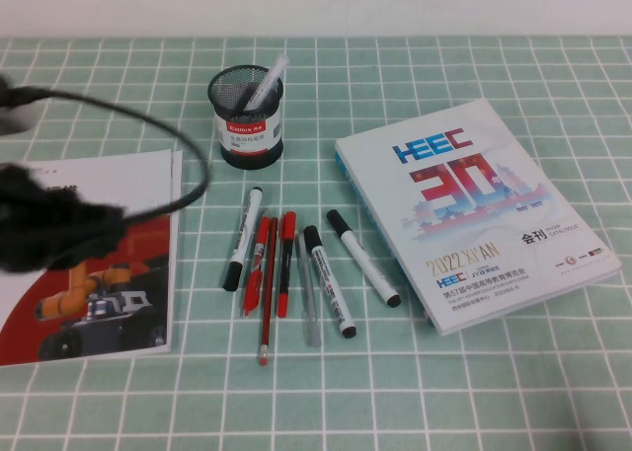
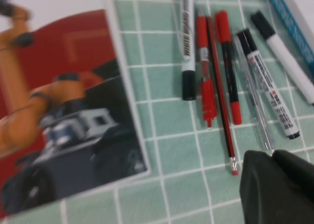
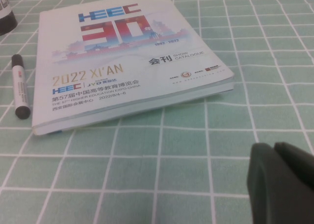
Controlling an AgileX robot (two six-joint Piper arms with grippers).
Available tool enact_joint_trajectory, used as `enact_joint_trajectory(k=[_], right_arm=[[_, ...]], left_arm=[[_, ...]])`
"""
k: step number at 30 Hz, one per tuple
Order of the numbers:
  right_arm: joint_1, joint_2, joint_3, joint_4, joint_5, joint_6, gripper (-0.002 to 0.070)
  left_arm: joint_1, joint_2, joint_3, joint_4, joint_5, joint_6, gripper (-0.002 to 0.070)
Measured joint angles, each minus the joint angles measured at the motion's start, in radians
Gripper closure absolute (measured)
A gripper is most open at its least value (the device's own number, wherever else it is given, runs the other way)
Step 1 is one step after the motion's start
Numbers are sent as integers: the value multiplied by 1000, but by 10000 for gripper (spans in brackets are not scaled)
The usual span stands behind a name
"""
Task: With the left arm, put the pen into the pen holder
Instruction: Pick up the pen on the table
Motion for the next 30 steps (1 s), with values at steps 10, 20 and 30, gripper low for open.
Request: enact_joint_trajectory(k=[10, 20, 30], right_arm=[[0, 0, 0, 0, 0, 0, 696], [0, 0, 0, 0, 0, 0, 696], [0, 0, 0, 0, 0, 0, 696]], left_arm=[[-174, 470, -367, 118, 120, -81, 675], [-257, 797, -744, 287, 294, -178, 675], [-280, 971, -904, 350, 391, -129, 666]])
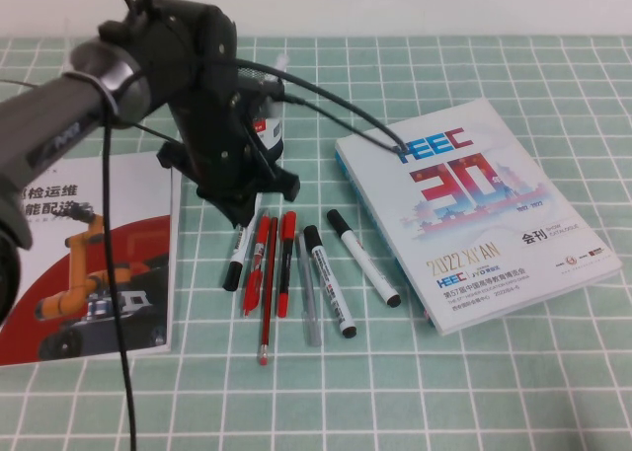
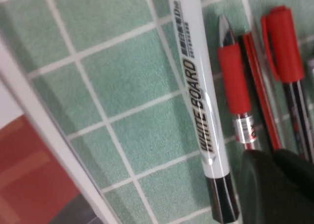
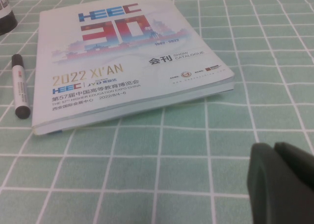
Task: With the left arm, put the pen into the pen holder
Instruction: Pick up the pen on the table
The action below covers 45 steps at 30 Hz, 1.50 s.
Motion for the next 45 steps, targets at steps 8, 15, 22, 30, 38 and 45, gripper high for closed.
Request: enact_joint_trajectory(k=[8, 15, 22, 30, 38, 45], right_arm=[[0, 0, 0, 0, 0, 0, 696], [0, 0, 0, 0, 0, 0, 696], [0, 0, 0, 0, 0, 0, 696], [0, 0, 0, 0, 0, 0, 696], [0, 0, 0, 0, 0, 0, 696], [0, 0, 0, 0, 0, 0, 696]], left_arm=[[0, 31, 0, 1, 14, 46, 412], [0, 43, -2, 55, -21, 7, 344], [0, 80, -2, 88, -41, -28, 343], [0, 100, -2, 92, -69, -38, 342], [0, 113, -2, 92, -72, -40, 385], [0, 128, -2, 90, -72, -40, 396]])
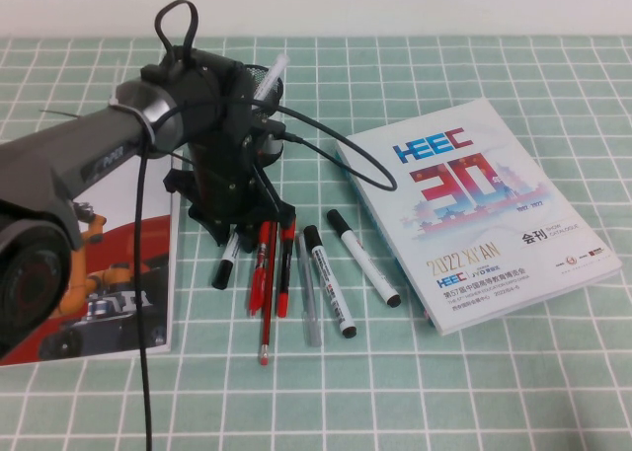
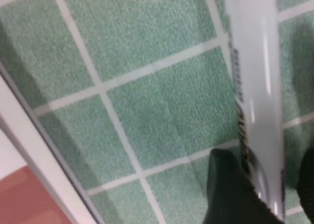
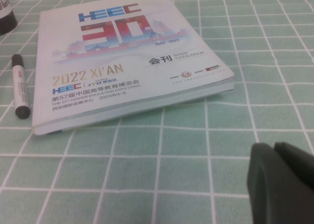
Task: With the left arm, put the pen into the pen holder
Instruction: Pick up the pen on the table
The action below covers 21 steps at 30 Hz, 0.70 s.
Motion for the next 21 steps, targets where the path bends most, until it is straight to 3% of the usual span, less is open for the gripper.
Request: enact_joint_trajectory(k=[7, 12, 21], right_arm=[[0, 0, 0, 0, 0, 0, 696], [0, 0, 0, 0, 0, 0, 696], [0, 0, 0, 0, 0, 0, 696]], left_arm=[[-6, 5, -6, 1, 2, 0, 423], [-10, 6, -6, 3, 6, 0, 573], [-11, -30, -6, -3, 48, 23, 568]])
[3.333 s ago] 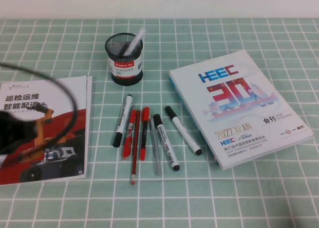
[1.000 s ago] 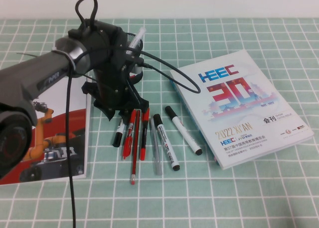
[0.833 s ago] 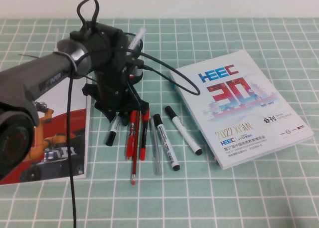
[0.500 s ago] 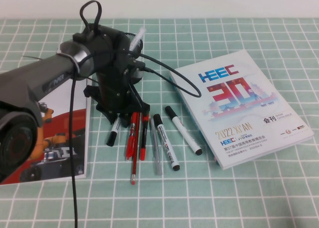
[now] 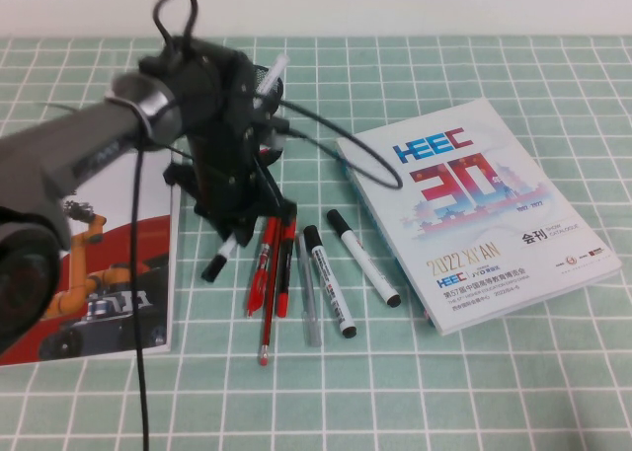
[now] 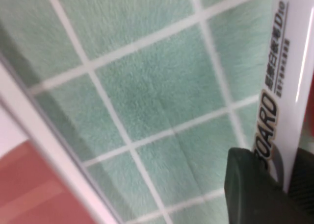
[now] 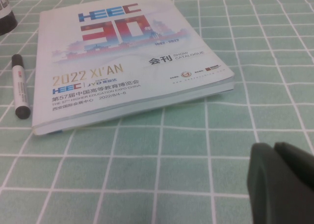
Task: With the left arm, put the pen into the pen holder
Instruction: Pick up the pen on the table, then place the pen onto the pen holder
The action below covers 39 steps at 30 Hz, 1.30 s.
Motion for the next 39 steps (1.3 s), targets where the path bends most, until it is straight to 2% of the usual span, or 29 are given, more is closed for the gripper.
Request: enact_joint_trajectory(k=[3, 7, 12, 17, 21, 27, 31, 39], right_arm=[[0, 0, 0, 0, 0, 0, 696], [0, 0, 0, 0, 0, 0, 696], [0, 0, 0, 0, 0, 0, 696], [0, 0, 0, 0, 0, 0, 696], [0, 0, 0, 0, 0, 0, 696], [0, 0, 0, 0, 0, 0, 696], [0, 0, 0, 0, 0, 0, 696], [0, 0, 0, 0, 0, 0, 696]], left_arm=[[0, -72, 0, -14, -24, 21, 568], [0, -217, 31, -30, -143, 44, 568], [0, -387, 163, -58, -416, 76, 568], [-1, -508, 376, -48, -799, 88, 568], [-1, -521, 477, -45, -1093, 88, 568], [-1, -468, 498, -45, -1323, 90, 568], [13, -413, 498, -45, -1441, 92, 568], [107, -290, 498, -44, -1591, -7, 568]])
